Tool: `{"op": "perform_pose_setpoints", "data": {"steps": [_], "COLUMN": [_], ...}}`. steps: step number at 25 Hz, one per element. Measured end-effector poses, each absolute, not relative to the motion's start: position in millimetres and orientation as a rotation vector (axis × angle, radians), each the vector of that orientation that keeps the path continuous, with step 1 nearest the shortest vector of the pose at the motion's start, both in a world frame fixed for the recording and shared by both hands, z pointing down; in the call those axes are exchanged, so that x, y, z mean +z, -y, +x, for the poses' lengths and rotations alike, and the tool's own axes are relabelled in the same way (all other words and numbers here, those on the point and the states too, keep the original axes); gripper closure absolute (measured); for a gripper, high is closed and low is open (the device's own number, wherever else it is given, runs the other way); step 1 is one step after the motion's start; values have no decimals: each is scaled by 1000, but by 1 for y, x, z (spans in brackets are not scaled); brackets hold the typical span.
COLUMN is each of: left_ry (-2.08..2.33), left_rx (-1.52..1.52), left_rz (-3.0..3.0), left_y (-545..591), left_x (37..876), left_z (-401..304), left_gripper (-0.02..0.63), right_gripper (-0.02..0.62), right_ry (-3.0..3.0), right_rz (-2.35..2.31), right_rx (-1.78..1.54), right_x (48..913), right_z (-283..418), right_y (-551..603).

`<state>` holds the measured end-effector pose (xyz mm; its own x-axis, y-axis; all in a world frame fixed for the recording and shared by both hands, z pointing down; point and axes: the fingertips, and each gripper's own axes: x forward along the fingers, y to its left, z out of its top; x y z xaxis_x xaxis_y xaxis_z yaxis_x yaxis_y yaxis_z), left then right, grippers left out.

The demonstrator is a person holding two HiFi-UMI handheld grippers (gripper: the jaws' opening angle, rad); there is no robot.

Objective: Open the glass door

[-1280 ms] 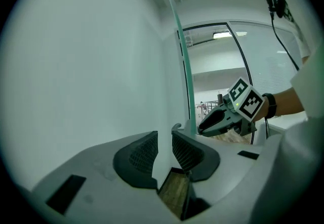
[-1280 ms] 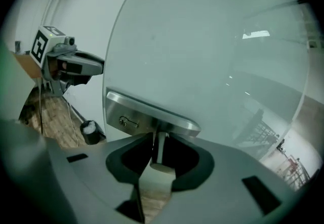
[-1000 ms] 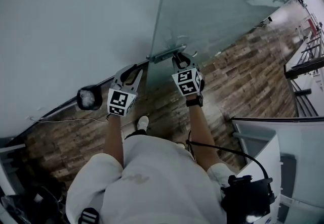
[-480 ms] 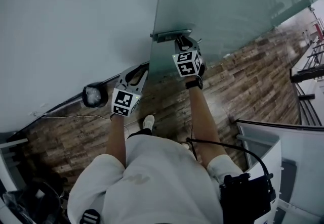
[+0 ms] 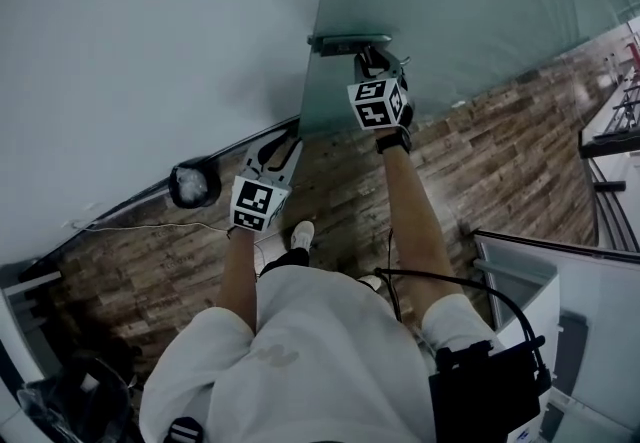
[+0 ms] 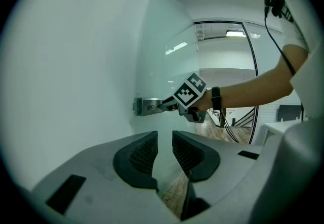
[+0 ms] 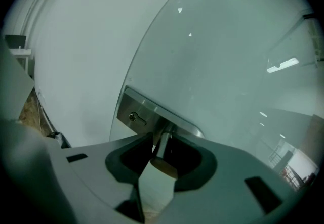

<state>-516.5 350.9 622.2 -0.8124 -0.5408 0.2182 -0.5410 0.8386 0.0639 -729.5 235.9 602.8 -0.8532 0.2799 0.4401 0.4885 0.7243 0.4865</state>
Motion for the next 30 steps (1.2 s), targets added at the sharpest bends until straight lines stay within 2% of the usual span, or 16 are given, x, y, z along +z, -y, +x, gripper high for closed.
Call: {"op": "perform_pose_setpoints", "data": {"steps": [5,8,14,17,20,22,25,30], "left_ry": [2762,2733,2709,2677,2673,2642,2559,2449], "left_rx": [-30,-30,-68,-68,-88,-130,-145,-142], "left_rz": [874,948,1183,1378,1550,1671,1833,1995], "left_y": [-350,-328,-240,-168,-87,-27,52,116], "left_x": [632,634,608,578,532,500,471,459], "left_z": [-531,-538,-549,-540,-491,-441,-364,-287], "left_gripper": [514,514,514,514,556,596,603,603], "right_gripper": [492,494,497,545,592,592,592,592], "right_ry": [2675,2705,2871,2931,2999,3023,3018,3040], "right_rz": [-789,-868,-758,-553,-238,12,302,592], "right_rx": [-449,-379,-165,-117,-73,-47,-75,-76], "right_x": [595,581,557,548,530,513,493,467], "right_z": [-747,-729,-620,-558,-467,-395,-298,-204], "right_y": [-248,-238,-166,-100,-15,48,122,176]}}
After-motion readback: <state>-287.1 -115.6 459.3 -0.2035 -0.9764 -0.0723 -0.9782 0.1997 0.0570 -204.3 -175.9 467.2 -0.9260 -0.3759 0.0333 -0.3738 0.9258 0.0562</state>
